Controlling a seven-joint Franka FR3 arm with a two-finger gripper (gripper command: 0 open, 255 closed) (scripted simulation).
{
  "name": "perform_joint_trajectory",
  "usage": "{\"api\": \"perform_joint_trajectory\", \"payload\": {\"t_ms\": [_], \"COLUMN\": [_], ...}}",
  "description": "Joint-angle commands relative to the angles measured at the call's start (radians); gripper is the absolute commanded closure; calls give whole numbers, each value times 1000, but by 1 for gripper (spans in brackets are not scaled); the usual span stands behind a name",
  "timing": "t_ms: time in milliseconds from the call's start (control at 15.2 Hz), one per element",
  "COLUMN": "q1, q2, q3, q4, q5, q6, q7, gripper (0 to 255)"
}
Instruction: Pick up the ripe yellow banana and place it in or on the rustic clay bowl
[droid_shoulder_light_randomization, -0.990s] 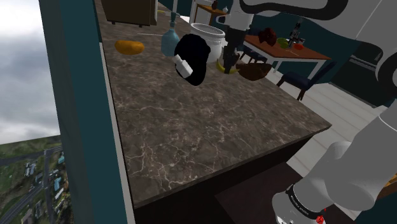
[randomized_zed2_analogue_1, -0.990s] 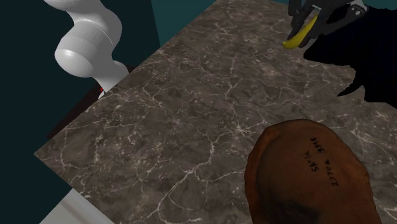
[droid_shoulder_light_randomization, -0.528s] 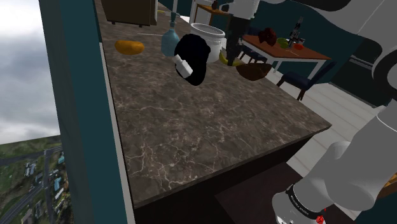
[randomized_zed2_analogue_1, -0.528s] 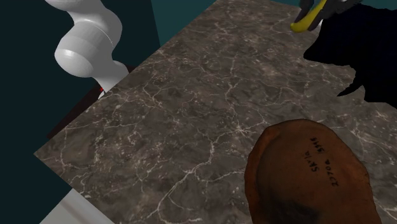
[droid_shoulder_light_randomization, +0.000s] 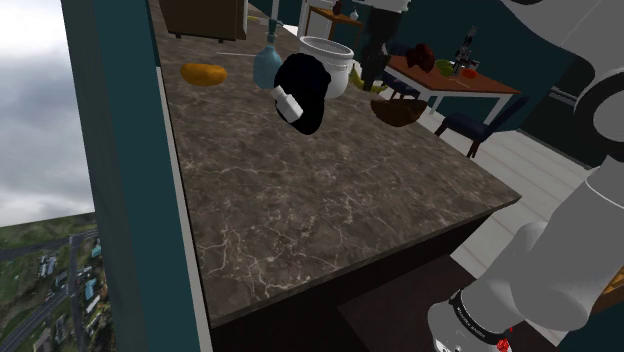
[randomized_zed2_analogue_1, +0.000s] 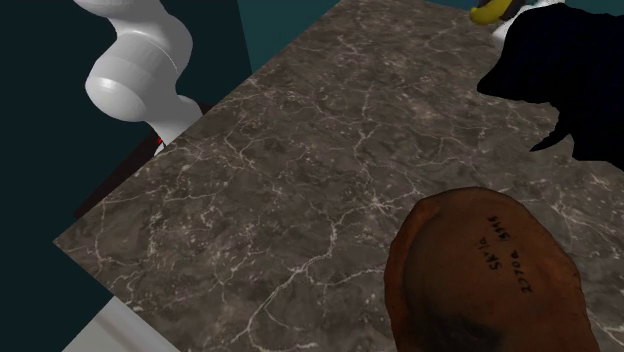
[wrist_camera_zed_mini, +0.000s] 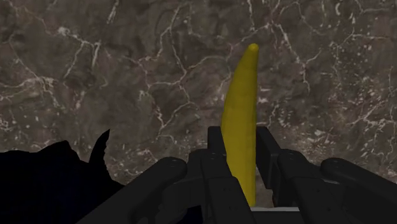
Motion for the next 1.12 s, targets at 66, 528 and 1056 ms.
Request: {"api": "perform_joint_trajectory", "payload": {"t_ms": [66, 528, 1056], "q1": [-35, -135, -275], "q2": [6, 50, 181], "q3": [-28, -103, -180], "q4": [13, 64, 232], "q5": [-2, 0, 35], "q6": [-9, -19, -62], "q7": [-64, -237, -437], "gripper": [255, 255, 255]}}
